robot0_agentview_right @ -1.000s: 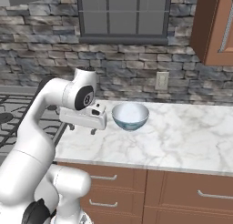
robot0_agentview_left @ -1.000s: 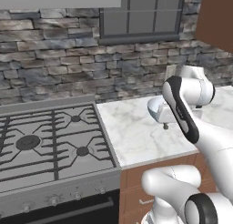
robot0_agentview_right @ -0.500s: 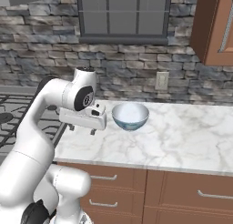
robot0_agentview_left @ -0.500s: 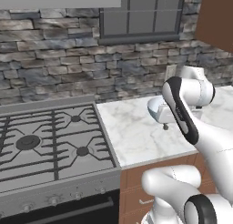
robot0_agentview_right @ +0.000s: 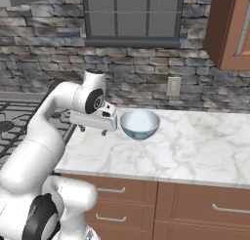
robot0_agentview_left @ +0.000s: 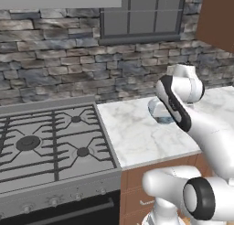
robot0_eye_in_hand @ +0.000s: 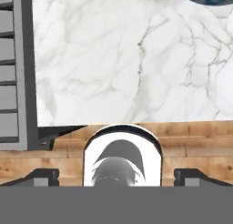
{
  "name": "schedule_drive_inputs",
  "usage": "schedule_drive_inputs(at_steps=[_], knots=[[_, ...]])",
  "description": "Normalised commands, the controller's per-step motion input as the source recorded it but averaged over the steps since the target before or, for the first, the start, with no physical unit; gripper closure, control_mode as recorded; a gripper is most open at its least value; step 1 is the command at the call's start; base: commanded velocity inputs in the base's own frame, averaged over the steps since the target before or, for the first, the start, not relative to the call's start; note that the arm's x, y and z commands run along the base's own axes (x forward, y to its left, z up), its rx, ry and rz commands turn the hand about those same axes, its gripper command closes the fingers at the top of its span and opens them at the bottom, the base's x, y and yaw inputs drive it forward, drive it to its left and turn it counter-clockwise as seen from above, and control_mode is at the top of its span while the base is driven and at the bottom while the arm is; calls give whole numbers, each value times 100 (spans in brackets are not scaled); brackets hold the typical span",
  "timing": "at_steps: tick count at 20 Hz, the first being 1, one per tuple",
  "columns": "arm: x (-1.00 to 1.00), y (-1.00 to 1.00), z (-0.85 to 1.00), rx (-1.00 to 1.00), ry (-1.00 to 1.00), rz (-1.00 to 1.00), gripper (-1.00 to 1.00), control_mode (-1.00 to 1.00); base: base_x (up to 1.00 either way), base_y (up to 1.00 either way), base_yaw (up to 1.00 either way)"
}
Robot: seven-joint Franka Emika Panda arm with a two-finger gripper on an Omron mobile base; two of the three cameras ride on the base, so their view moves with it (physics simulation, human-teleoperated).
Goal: Pick the cup and bowl from the counter and place them on the counter next to the sink.
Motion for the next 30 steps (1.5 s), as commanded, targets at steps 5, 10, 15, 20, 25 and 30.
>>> schedule_drive_inputs(at_steps=[5,10,15,20,25,30], knots=[[100,-7,8,-3,0,17,-100,-100,0,0,0],[94,-24,0,-1,-9,12,-100,-100,0,0,0],[55,-34,1,0,-12,10,-100,-100,0,0,0],[25,-37,-17,0,0,5,-100,-100,0,0,0],[26,-24,-31,0,-6,4,-100,-100,0,0,0],[33,-4,-20,0,-15,7,-100,-100,0,0,0]])
